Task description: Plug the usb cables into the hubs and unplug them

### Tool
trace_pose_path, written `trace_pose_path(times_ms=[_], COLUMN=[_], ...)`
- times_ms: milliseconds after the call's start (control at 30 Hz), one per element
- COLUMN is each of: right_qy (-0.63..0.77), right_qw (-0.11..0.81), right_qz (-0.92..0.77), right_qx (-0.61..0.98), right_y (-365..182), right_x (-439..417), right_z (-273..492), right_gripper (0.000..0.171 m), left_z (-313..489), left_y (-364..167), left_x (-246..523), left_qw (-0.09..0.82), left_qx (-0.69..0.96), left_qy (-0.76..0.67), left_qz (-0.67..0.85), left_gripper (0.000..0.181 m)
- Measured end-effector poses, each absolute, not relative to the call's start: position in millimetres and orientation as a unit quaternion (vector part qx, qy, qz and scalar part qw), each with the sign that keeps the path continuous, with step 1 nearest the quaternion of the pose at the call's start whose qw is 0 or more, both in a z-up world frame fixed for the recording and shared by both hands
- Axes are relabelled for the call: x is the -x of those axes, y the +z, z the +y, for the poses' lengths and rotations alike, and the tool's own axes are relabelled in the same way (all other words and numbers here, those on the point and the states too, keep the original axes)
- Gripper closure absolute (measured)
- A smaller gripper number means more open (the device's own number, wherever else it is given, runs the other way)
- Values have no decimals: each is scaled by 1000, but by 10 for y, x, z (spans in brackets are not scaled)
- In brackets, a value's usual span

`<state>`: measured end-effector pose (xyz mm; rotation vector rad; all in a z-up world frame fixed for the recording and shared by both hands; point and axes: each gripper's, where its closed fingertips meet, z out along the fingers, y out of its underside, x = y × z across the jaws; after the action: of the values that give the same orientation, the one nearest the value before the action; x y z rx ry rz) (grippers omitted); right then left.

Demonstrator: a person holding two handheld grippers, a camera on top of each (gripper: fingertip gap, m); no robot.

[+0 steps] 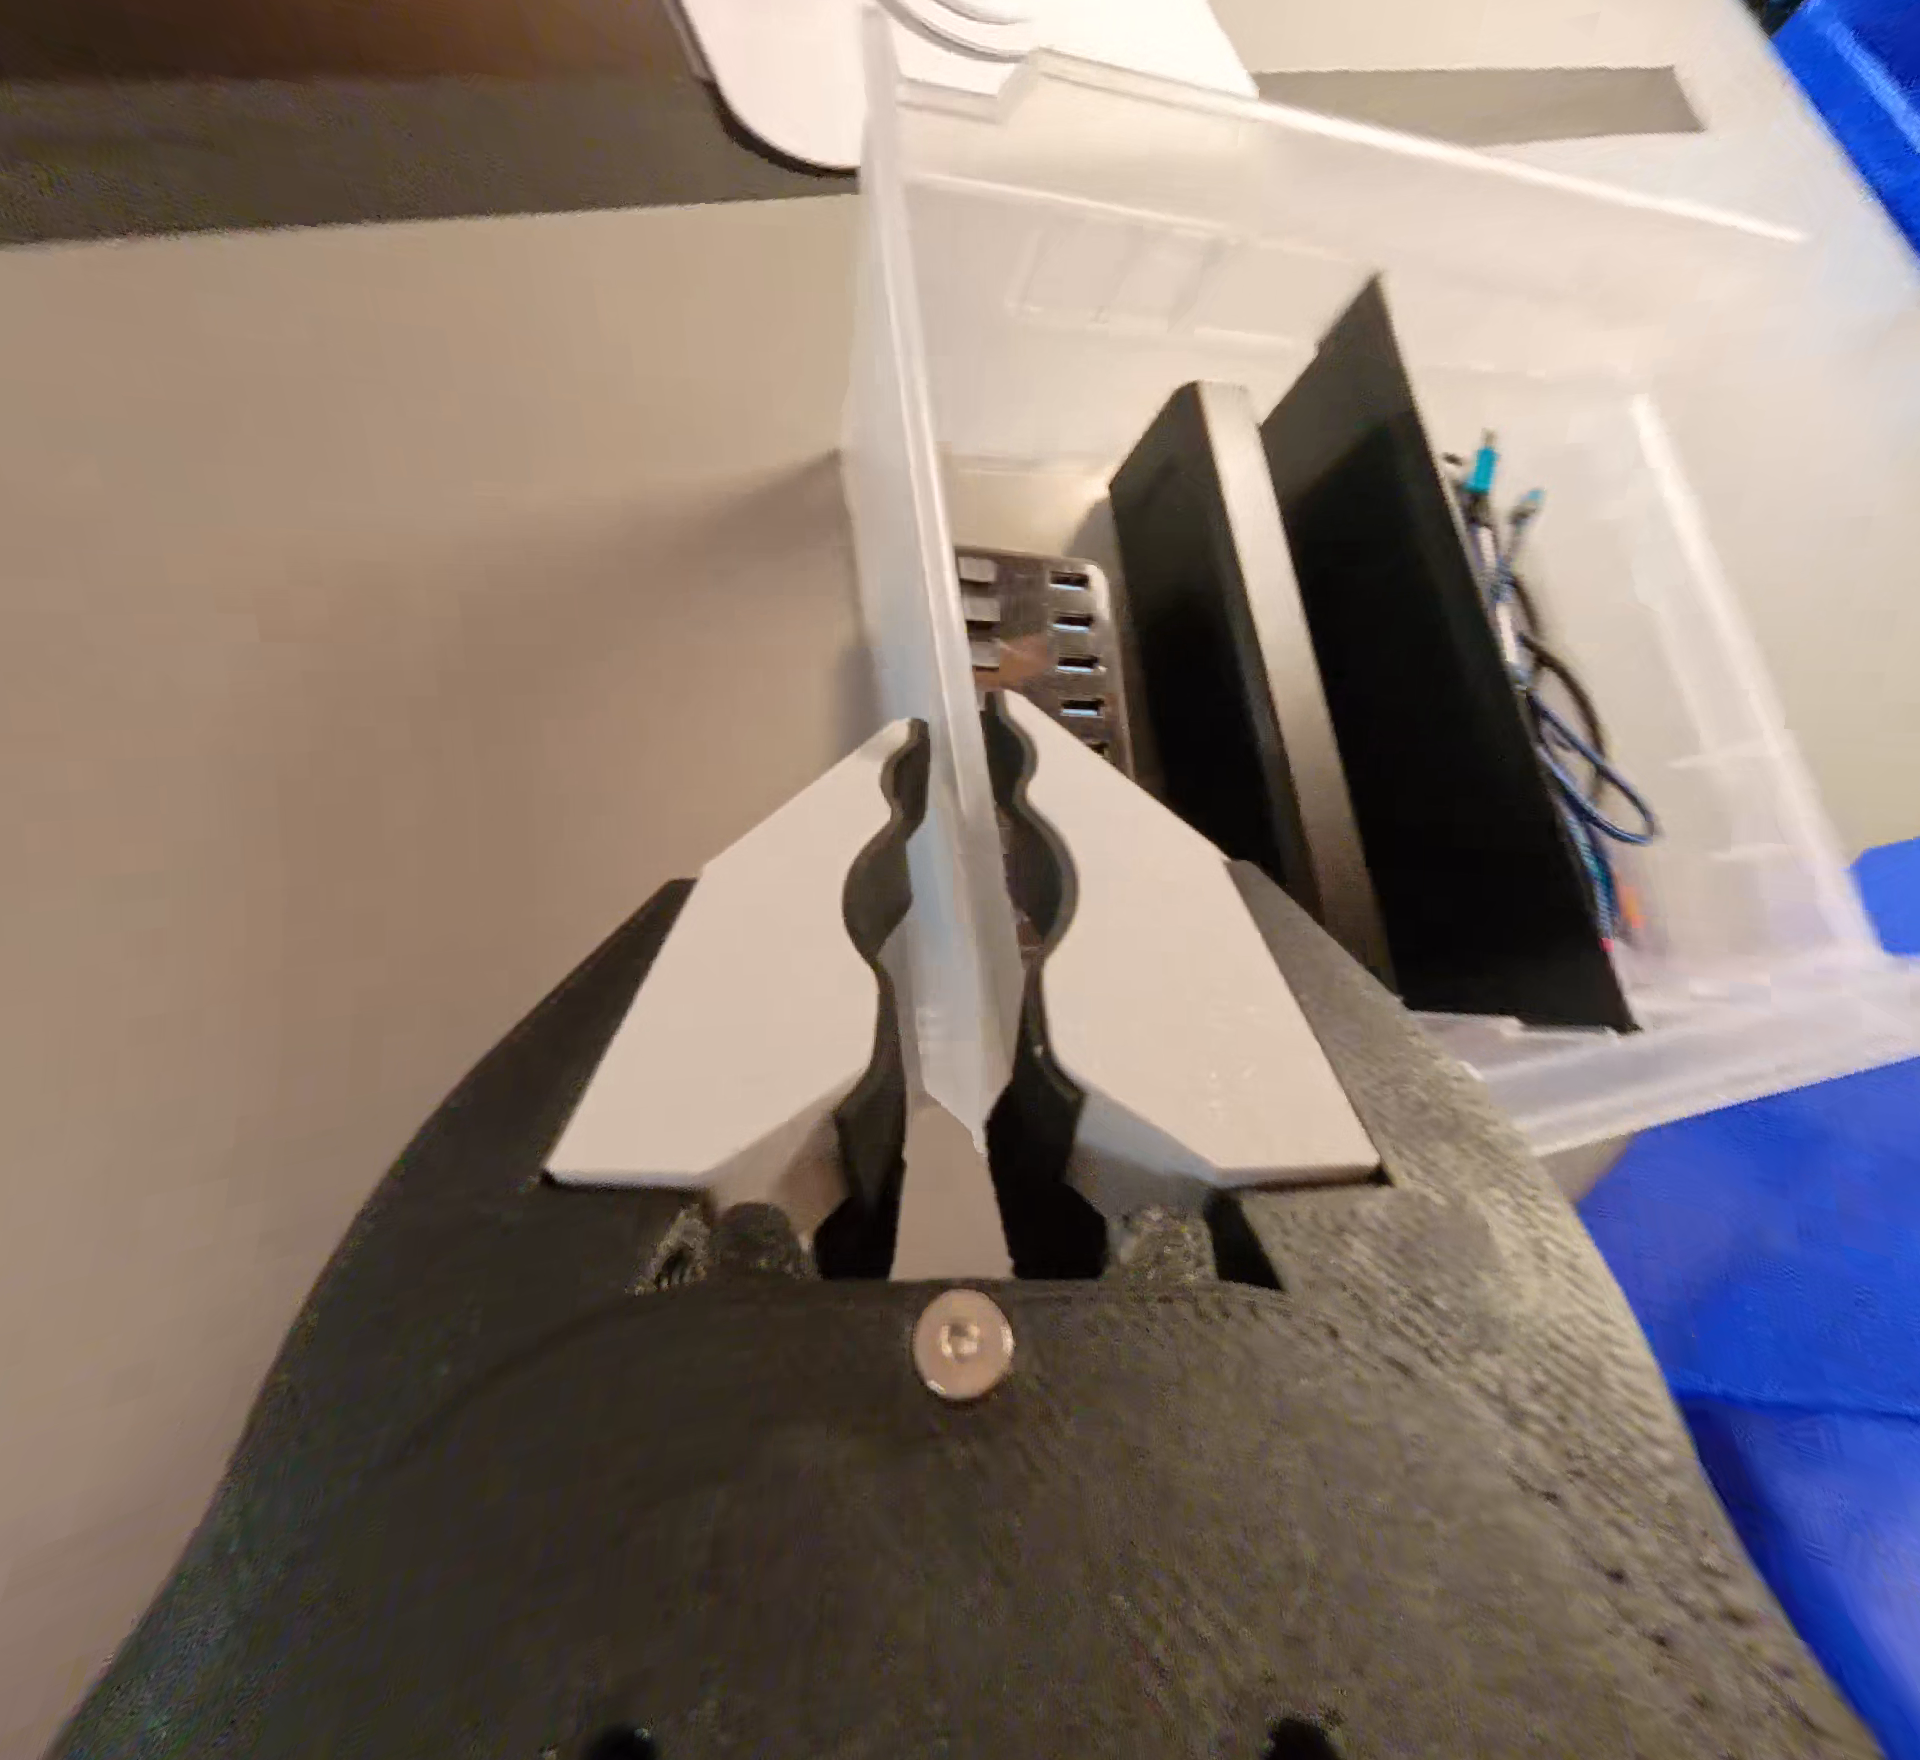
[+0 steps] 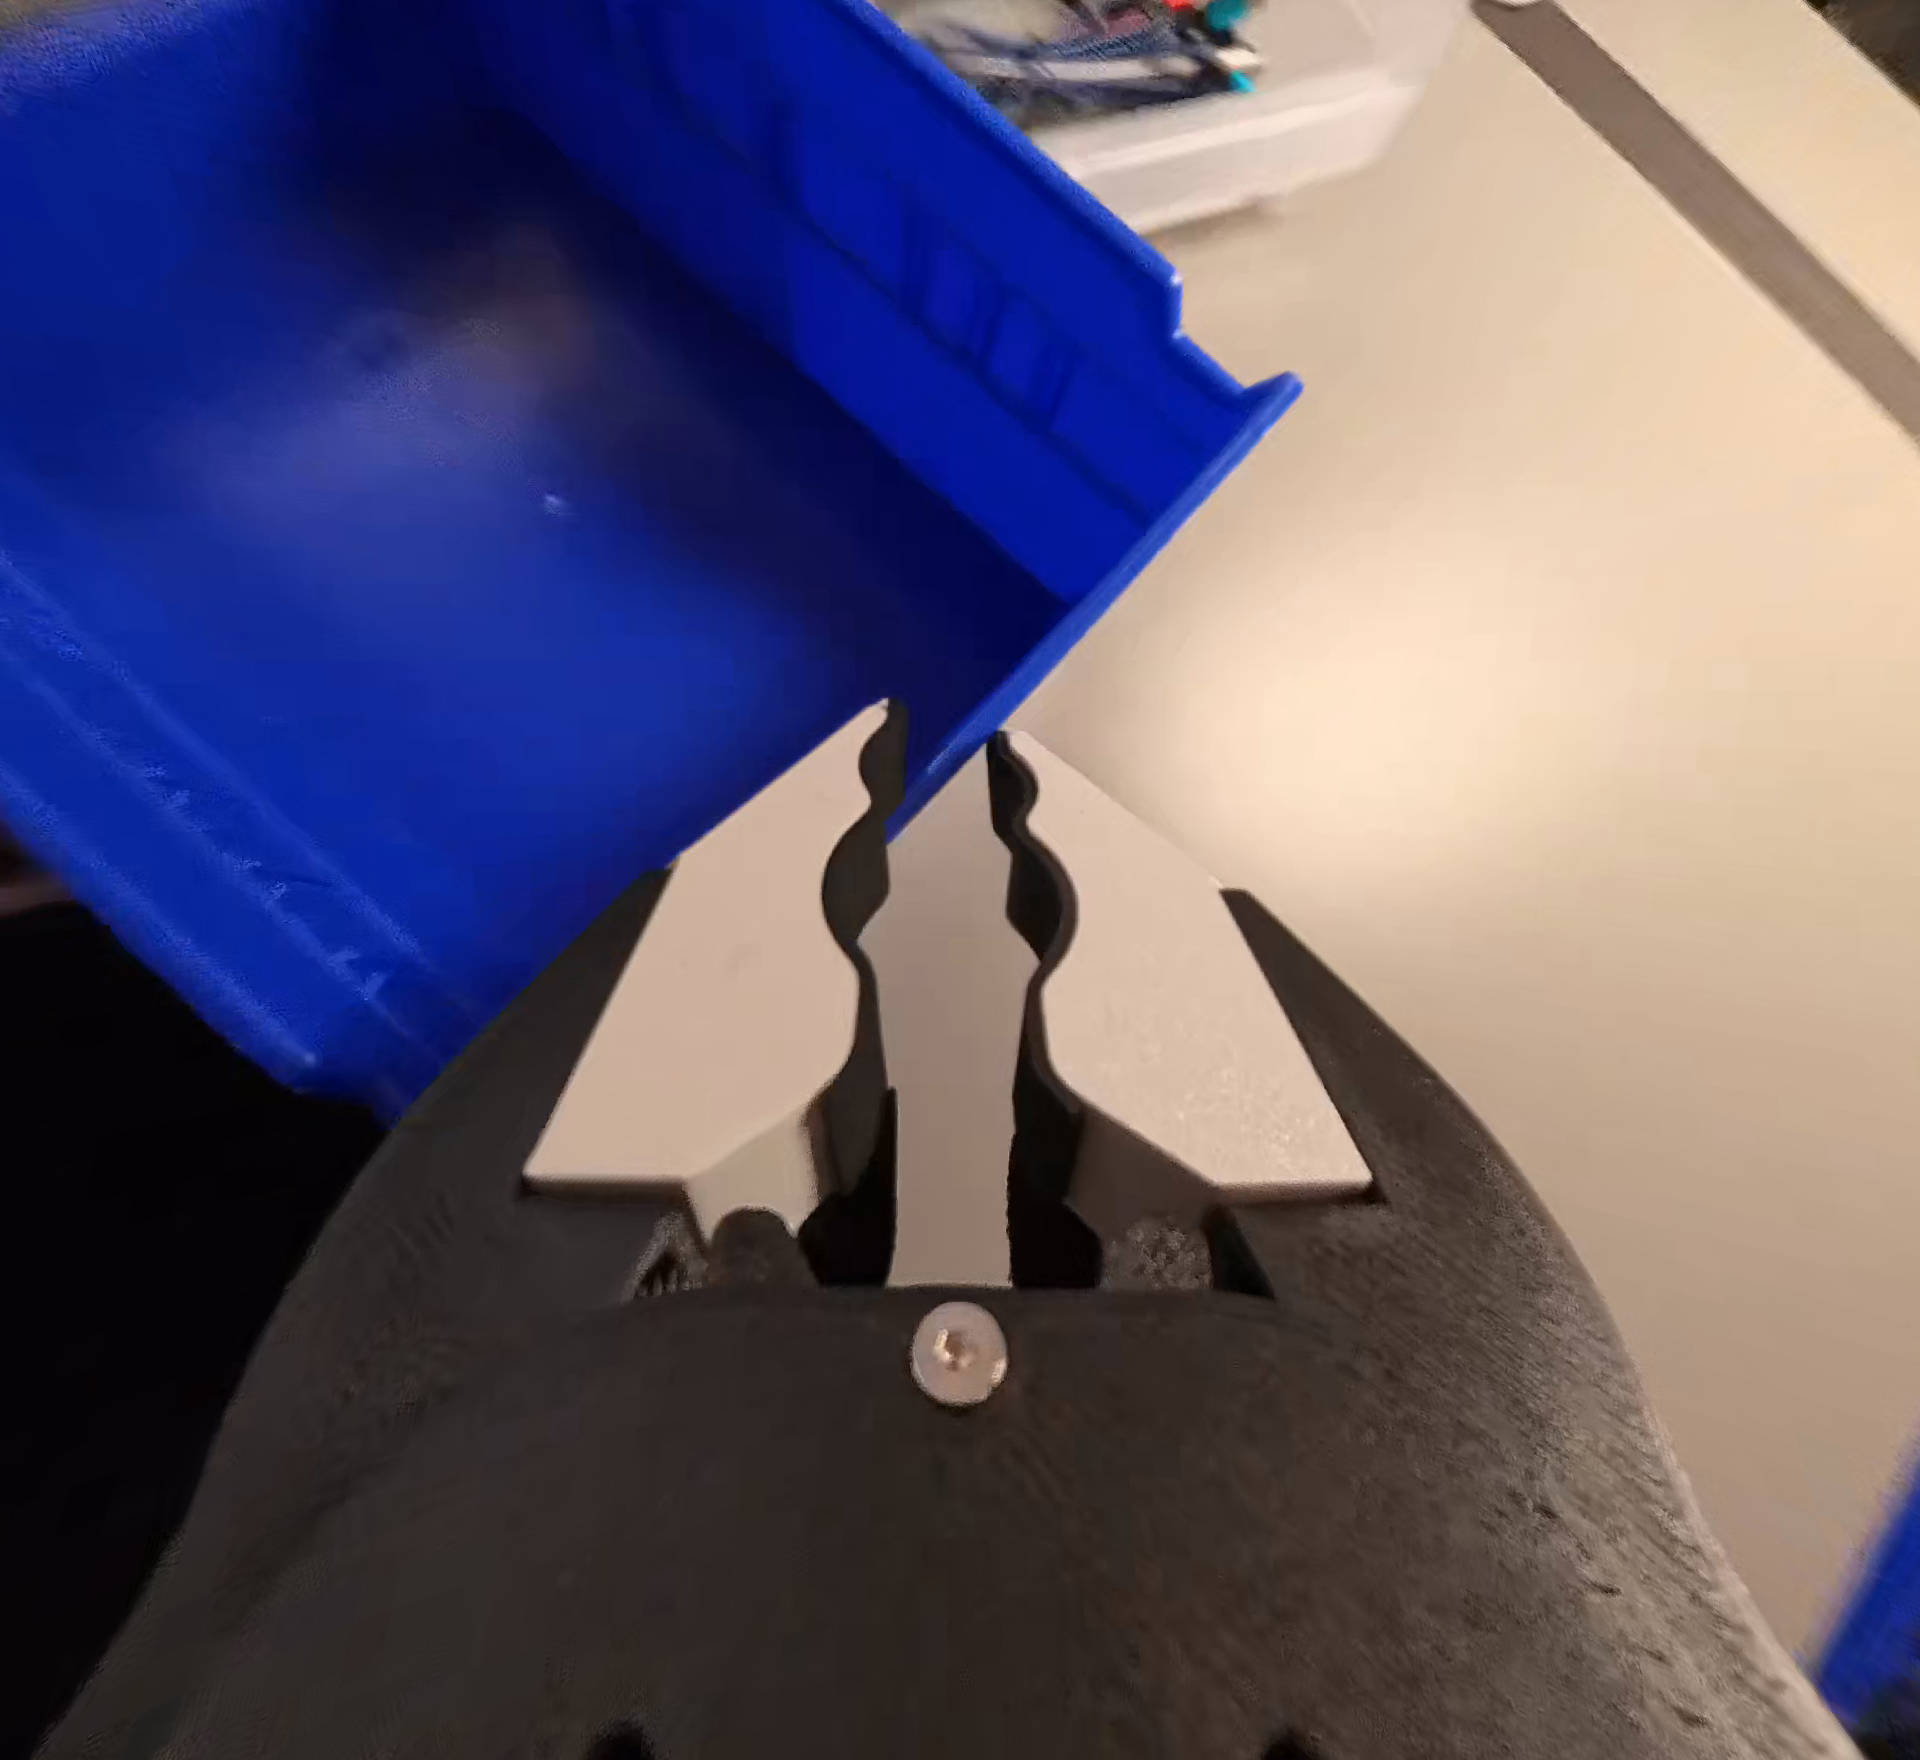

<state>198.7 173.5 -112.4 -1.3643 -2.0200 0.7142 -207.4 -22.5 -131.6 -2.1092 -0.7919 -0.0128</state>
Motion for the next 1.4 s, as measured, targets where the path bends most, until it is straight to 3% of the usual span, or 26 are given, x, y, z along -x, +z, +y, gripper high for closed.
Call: trace_pose_path(times_ms=[233, 400, 467, 567, 700, 767, 900, 967, 1033, 1100, 1400], right_qy=[120, 47, 37, 103, 267, 295, 198, 134, 131, 130, -17], right_qw=[287, 340, 370, 390, 299, 232, 176, 165, 157, 161, 164], right_qz=[-810, -781, -765, -758, -809, -842, -900, -917, -922, -926, -936], right_qx=[497, 522, 526, 513, 429, 388, 345, 337, 328, 315, 310], right_y=[-1137, -1018, -886, -682, -670, -821, -1376, -1638, -1729, -1726, -1717], right_x=[-1885, -1680, -1657, -1572, -1391, -1362, -1297, -1305, -1353, -1433, -2273], right_z=[2644, 3230, 3282, 2931, 1682, 1092, 616, 652, 630, 693, 1609], right_gripper=[159, 155, 143, 139, 133, 124, 114, 114, 128, 130, 138], left_z=[-1017, -2018, -2378, -2346, -1342, -988, -757, -811, -857, -988, -2520], left_y=[-1338, -1322, -1141, -707, -669, -957, -1620, -1837, -1817, -1822, -1826], left_x=[2361, 2787, 2900, 2714, 1697, 1228, 1020, 1047, 1078, 988, 740], left_qw=[387, 290, 255, 279, 337, 287, 149, 94, 87, 82, -91], left_qx=[882, 897, 885, 867, 914, 948, 983, 989, 986, 988, 987], left_qy=[39, 138, 217, 292, 164, 89, 82, 105, 134, 129, 129], left_qz=[-266, -305, -324, -292, -153, -103, -65, -51, -43, -23, 4], left_gripper=[173, 144, 132, 124, 124, 116, 113, 135, 140, 145, 150])
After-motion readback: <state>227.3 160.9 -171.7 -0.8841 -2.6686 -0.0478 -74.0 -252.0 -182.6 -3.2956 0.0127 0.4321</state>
